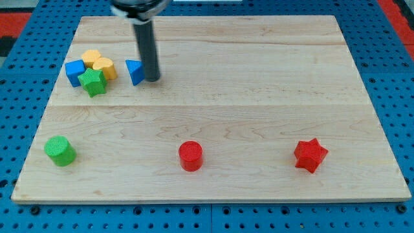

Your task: Keep arm in between red blocks

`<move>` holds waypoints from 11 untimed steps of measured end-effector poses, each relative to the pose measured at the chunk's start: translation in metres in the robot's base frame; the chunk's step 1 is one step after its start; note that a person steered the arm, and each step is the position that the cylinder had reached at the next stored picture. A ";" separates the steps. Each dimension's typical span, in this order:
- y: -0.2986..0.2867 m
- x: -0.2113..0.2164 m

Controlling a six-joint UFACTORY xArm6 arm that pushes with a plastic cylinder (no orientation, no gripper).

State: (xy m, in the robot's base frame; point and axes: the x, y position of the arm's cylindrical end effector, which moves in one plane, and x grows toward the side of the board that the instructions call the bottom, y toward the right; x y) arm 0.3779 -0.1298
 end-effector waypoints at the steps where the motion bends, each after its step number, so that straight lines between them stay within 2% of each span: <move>1: -0.018 -0.004; 2: -0.022 0.008; 4: 0.044 0.043; 7: 0.050 0.044; 9: 0.164 0.087; 10: 0.168 0.096; 11: 0.183 0.140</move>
State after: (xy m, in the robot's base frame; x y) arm 0.5183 0.0528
